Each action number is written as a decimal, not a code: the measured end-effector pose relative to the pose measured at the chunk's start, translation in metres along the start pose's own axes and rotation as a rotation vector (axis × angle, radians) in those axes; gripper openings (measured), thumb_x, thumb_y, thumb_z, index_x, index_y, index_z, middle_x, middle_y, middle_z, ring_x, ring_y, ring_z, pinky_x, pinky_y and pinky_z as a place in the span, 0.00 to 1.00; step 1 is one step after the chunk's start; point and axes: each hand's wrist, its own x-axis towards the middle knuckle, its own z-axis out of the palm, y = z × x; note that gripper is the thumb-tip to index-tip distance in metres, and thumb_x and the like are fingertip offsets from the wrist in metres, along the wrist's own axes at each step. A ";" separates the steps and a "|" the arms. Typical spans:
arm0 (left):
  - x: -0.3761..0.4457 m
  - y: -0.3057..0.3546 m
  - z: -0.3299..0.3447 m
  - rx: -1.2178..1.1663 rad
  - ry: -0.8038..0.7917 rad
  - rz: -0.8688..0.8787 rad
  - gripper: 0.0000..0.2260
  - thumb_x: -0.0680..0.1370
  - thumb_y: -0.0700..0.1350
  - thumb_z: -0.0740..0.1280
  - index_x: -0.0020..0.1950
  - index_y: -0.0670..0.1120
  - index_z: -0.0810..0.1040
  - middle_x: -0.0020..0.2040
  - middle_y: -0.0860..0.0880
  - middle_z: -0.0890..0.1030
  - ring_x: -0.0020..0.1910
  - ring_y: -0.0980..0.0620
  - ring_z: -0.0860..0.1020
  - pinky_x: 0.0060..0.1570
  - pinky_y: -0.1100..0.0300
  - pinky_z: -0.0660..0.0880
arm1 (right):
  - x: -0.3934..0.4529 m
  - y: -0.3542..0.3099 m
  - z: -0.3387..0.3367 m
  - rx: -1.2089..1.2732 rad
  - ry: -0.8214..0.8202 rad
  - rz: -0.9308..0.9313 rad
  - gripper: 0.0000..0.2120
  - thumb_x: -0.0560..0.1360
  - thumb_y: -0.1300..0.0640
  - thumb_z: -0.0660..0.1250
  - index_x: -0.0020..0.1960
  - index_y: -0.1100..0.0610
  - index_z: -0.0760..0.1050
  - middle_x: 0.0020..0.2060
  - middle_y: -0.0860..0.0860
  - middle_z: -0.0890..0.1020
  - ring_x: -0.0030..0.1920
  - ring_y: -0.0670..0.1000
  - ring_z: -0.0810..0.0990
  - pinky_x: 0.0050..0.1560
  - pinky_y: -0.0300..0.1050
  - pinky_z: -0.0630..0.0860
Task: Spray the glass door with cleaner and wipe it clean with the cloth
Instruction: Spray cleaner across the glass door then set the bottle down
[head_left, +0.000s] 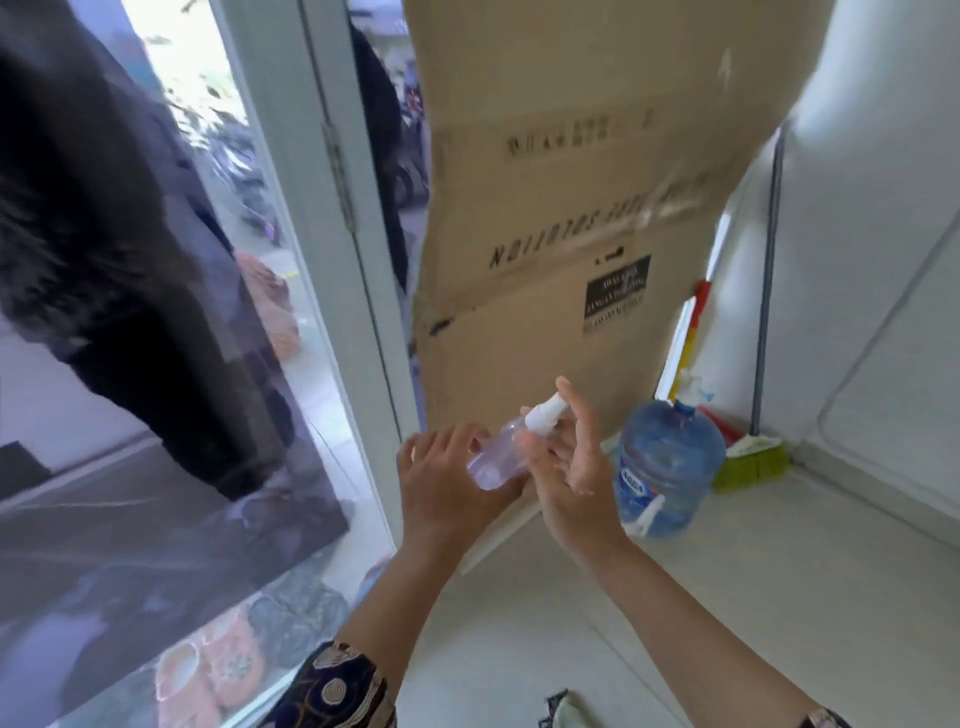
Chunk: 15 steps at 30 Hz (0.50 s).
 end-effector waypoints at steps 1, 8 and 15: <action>0.005 0.003 -0.015 0.013 0.019 0.021 0.22 0.58 0.55 0.79 0.44 0.45 0.79 0.40 0.49 0.81 0.41 0.46 0.78 0.51 0.48 0.70 | 0.004 -0.012 0.004 0.021 -0.019 -0.017 0.23 0.74 0.50 0.63 0.64 0.32 0.60 0.54 0.47 0.79 0.54 0.45 0.79 0.52 0.35 0.75; 0.032 0.012 -0.113 0.144 0.212 0.064 0.22 0.55 0.53 0.81 0.40 0.43 0.79 0.37 0.50 0.81 0.37 0.47 0.79 0.49 0.39 0.72 | 0.027 -0.093 0.050 0.192 -0.144 -0.152 0.20 0.75 0.52 0.60 0.64 0.37 0.61 0.56 0.49 0.79 0.57 0.45 0.78 0.55 0.35 0.74; 0.046 0.000 -0.191 0.236 0.397 0.070 0.21 0.60 0.58 0.73 0.39 0.42 0.79 0.34 0.51 0.79 0.37 0.48 0.78 0.56 0.46 0.68 | 0.041 -0.147 0.114 0.289 -0.272 -0.234 0.30 0.70 0.52 0.68 0.64 0.31 0.58 0.55 0.52 0.79 0.54 0.47 0.79 0.57 0.44 0.74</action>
